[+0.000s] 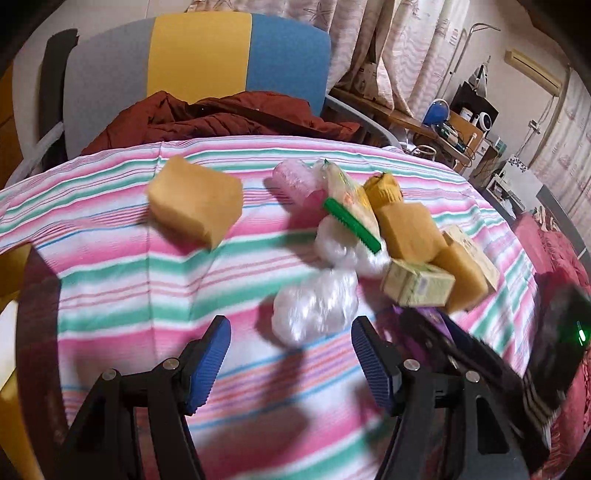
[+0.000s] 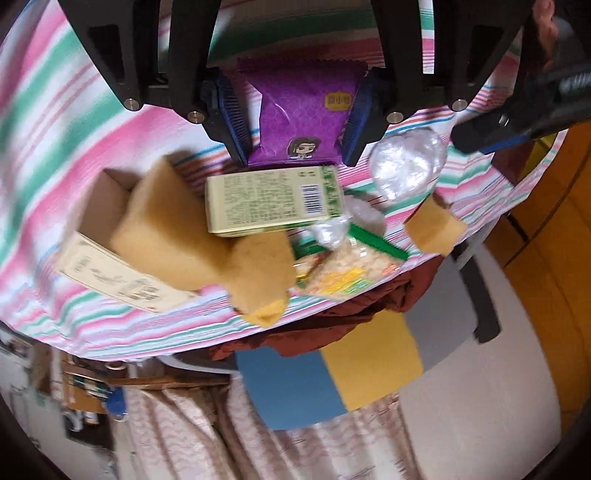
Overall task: Organize objects
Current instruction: 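Grasp a purple packet with the right tool while the left grasps a plastic bag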
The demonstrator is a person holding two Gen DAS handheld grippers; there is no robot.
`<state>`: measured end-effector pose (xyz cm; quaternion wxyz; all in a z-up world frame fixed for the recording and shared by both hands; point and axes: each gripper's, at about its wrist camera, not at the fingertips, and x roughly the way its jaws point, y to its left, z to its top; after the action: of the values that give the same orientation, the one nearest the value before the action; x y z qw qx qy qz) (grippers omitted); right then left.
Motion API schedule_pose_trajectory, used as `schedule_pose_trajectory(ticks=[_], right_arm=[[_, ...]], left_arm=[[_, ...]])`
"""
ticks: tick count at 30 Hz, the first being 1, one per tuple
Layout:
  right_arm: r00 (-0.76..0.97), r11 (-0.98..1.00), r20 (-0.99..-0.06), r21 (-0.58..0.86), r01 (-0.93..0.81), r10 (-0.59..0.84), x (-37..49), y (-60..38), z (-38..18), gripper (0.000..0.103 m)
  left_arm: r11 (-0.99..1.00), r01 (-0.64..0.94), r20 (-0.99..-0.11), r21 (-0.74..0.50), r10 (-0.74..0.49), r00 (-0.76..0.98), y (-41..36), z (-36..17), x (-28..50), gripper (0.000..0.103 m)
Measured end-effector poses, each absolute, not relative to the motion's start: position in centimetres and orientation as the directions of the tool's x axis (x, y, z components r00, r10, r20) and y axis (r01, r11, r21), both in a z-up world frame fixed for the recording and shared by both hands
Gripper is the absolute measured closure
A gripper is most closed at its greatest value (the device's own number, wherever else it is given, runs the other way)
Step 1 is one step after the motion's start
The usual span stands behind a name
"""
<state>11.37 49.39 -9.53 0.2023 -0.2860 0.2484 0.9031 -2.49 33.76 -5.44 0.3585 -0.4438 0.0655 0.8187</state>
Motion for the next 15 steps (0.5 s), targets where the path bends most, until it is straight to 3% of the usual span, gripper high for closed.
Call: schedule_pose_trajectory(ticks=[13, 15], right_arm=[[-0.761, -0.788, -0.613, 0.353, -0.505, 0.213, 11.4, 49.7, -9.7, 0.050], [-0.761, -0.788, -0.613, 0.353, -0.505, 0.214, 11.4, 49.7, -9.7, 0.050]], left_arm=[[-0.687, -0.706, -0.745, -0.170, 0.559, -0.365, 37.0, -8.0, -3.4, 0.031], [-0.686, -0.712, -0.731, -0.148, 0.561, -0.389, 36.8, -8.3, -3.3, 0.037]])
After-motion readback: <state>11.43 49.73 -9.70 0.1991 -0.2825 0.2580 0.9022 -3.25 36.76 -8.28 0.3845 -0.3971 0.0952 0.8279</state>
